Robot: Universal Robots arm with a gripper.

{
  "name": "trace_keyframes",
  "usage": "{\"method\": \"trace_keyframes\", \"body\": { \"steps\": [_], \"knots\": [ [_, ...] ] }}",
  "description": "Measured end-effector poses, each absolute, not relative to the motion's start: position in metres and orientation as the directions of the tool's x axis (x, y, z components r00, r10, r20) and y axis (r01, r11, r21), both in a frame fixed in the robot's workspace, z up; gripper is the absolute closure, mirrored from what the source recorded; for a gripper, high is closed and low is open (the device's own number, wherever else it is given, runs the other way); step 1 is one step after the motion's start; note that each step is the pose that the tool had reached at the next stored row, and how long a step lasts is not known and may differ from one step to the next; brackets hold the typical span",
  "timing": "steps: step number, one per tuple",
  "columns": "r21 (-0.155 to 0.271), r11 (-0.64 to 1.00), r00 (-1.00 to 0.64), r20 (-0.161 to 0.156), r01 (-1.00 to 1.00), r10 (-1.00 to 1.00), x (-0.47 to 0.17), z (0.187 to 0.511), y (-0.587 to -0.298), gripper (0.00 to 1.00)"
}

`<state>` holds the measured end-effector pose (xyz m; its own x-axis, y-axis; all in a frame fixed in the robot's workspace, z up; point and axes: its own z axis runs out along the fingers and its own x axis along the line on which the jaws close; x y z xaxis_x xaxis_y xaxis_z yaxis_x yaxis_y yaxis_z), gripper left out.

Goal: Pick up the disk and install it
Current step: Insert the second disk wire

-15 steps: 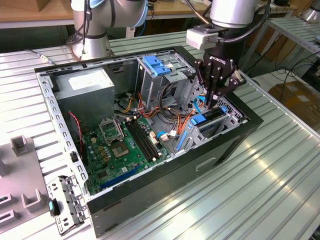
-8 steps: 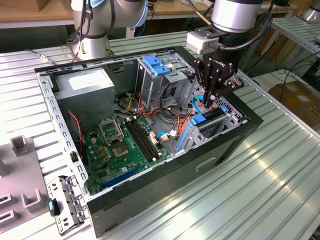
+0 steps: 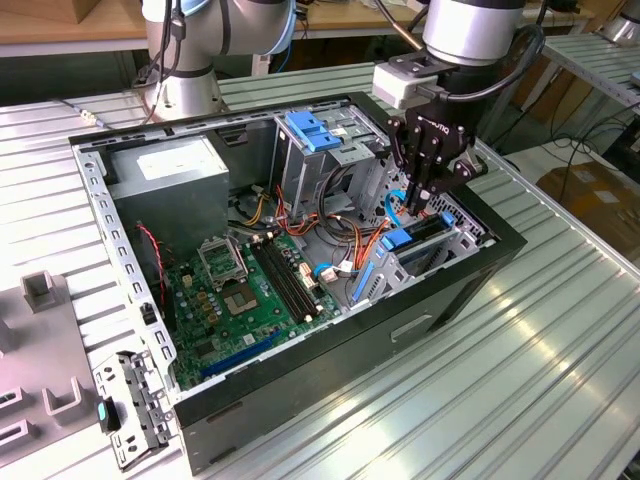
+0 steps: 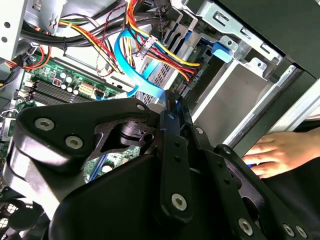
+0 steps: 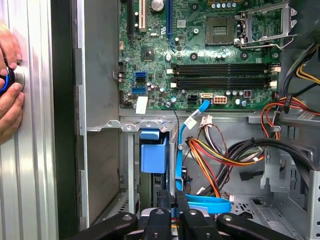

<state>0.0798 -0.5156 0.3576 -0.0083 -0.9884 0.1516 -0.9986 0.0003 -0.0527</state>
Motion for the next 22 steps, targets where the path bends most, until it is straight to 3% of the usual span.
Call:
{"method": "trace_keyframes", "body": {
  "steps": [6,12,22],
  "knots": [
    [-0.055,0.0,-0.008,0.15,-0.998,-0.989,0.079,0.358,-0.516,0.84],
    [-0.068,-0.005,-0.003,0.12,-0.998,-0.993,0.077,0.357,-0.524,0.84],
    [-0.116,-0.008,-0.004,0.105,-0.993,-0.995,0.071,0.354,-0.532,0.84]
  ]
}}
